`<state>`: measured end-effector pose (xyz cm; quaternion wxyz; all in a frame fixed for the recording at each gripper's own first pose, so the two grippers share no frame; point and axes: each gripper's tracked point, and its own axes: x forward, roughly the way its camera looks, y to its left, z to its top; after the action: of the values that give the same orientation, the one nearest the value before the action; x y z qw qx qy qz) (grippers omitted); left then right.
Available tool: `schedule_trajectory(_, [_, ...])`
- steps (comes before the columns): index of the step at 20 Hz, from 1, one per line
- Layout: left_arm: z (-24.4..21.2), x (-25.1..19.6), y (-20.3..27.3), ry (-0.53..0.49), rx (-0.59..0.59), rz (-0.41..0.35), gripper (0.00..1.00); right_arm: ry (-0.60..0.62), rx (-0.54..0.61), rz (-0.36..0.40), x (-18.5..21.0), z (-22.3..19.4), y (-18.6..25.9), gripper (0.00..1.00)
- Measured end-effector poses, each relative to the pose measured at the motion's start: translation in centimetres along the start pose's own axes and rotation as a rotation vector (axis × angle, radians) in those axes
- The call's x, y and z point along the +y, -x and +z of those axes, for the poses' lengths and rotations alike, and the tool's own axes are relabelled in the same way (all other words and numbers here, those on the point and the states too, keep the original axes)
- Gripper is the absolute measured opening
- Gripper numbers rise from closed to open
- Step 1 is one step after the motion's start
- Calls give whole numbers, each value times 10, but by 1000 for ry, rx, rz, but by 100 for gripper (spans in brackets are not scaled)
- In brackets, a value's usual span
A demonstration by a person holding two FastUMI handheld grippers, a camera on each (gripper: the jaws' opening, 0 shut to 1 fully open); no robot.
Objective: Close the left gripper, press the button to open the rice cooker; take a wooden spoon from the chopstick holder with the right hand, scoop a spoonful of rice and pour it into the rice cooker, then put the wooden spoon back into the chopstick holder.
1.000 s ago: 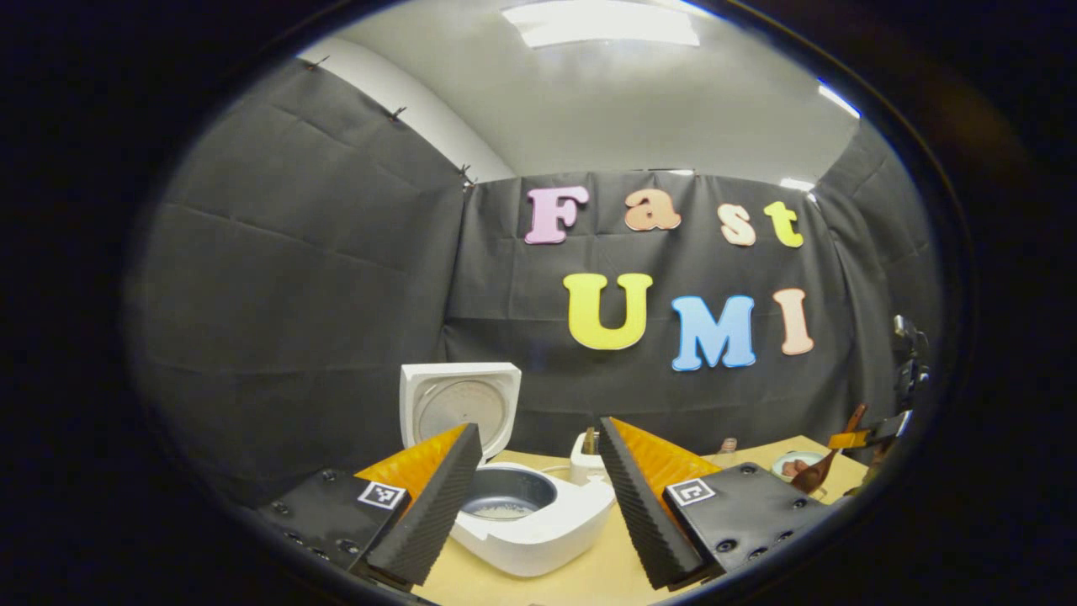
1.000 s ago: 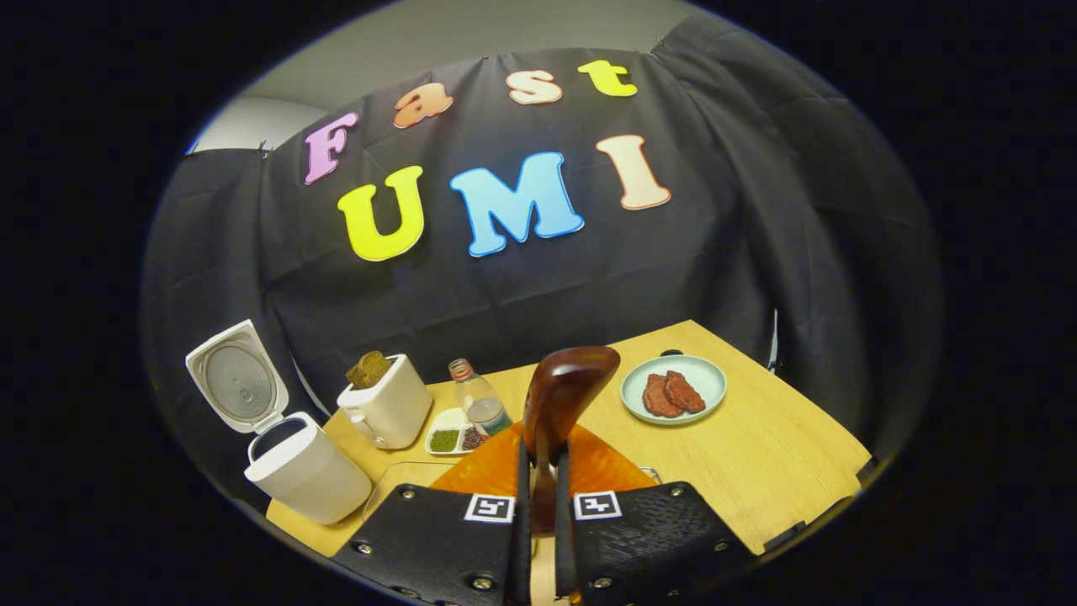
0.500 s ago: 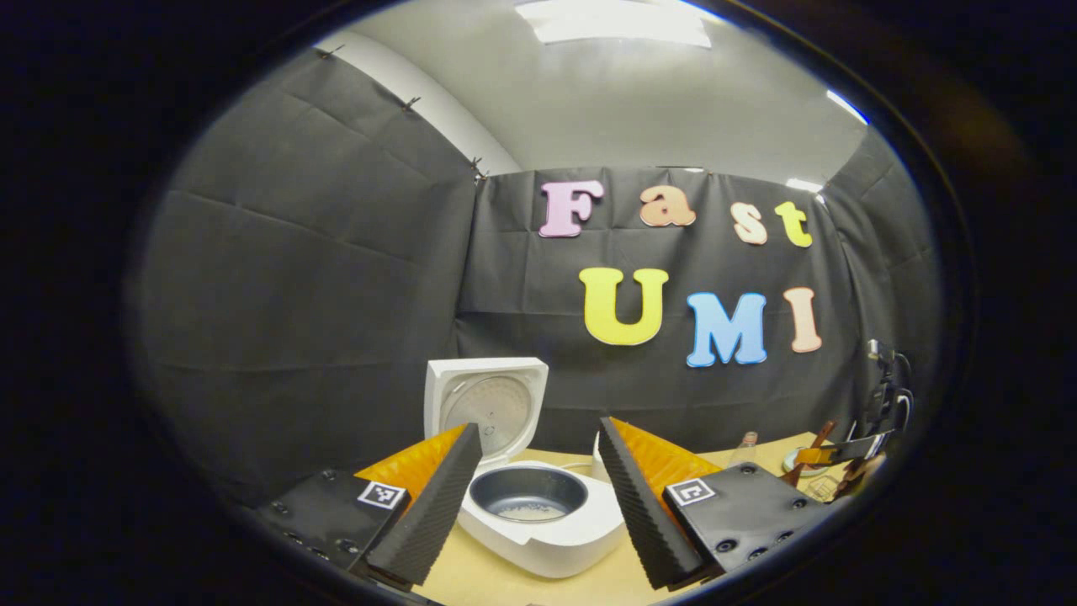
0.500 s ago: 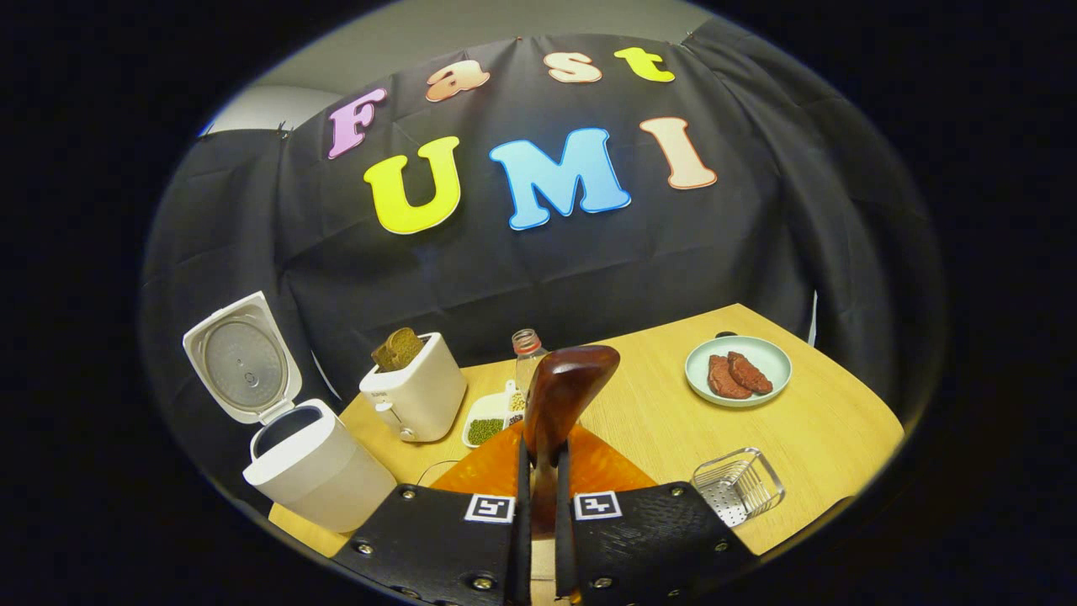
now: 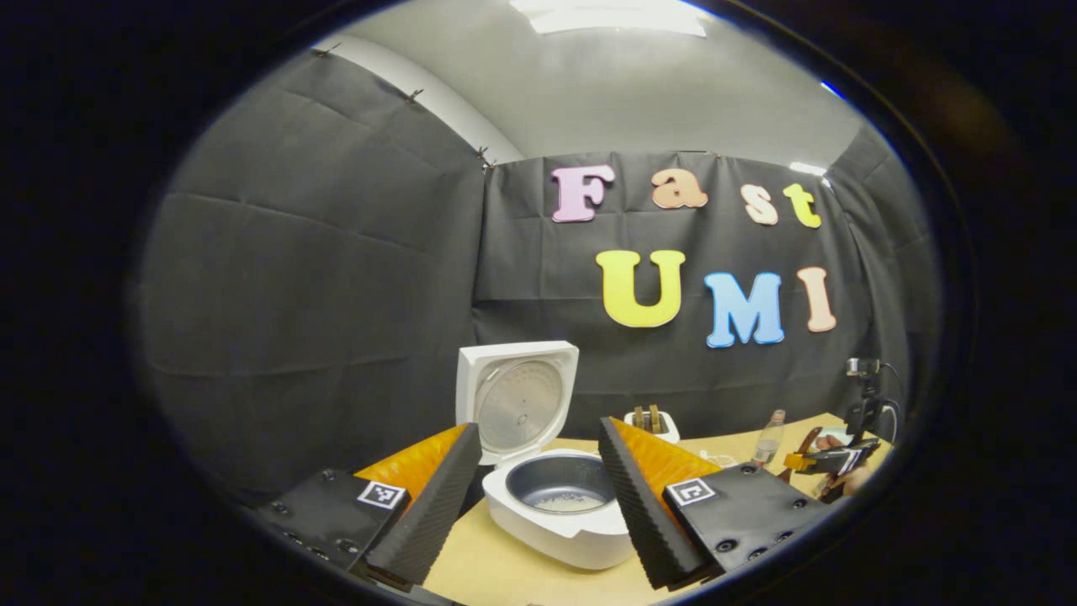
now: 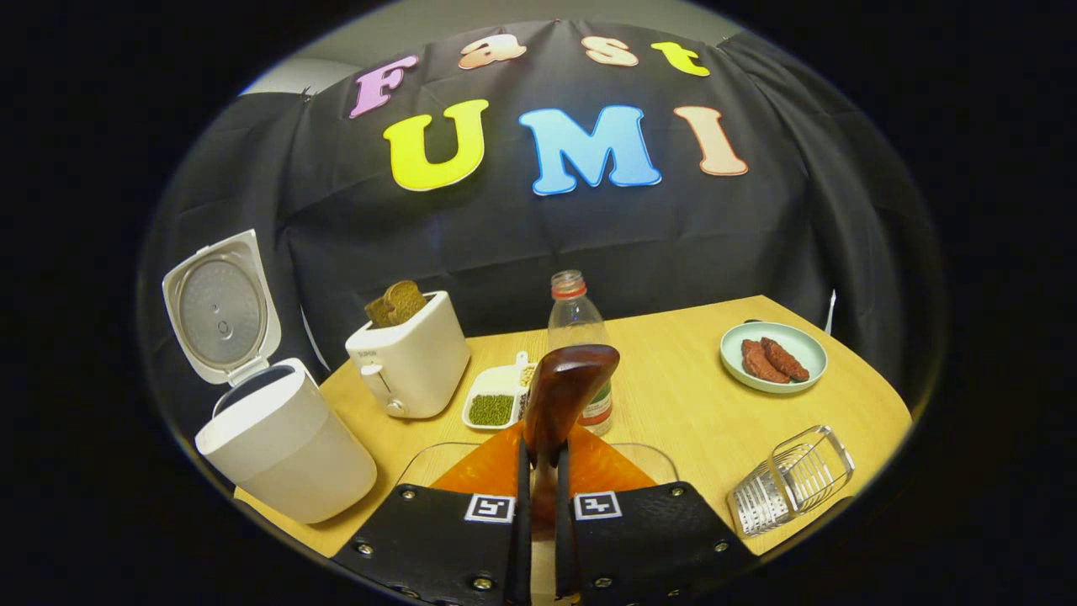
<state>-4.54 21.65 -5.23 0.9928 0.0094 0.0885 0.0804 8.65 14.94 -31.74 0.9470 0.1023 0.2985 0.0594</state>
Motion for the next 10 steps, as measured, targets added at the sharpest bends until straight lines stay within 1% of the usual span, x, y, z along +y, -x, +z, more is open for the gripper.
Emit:
schedule_trajectory(1, [-1, 1, 0, -3, 1, 2, 99, 2, -4, 10, 7, 0, 0, 12])
schedule_trajectory(2, [-1, 2, 0, -2, 2, 3, 97, 4, -1, 21, 13, -2, 1, 12])
schedule_trajectory(5, [1, 2, 2, 3, -1, -2, 97, -27, 29, 69, 29, -13, 7, 11])
schedule_trajectory(6, [2, 1, 2, 4, -5, -3, 99, -49, 36, 78, 32, -13, 8, 11])
schedule_trajectory(7, [4, 0, 1, 6, -6, -5, 96, -79, 46, 87, 33, -15, 9, 11])
schedule_trajectory(10, [1, -3, 2, 13, -2, -8, 96, -234, 92, 122, 37, -22, 12, 12])
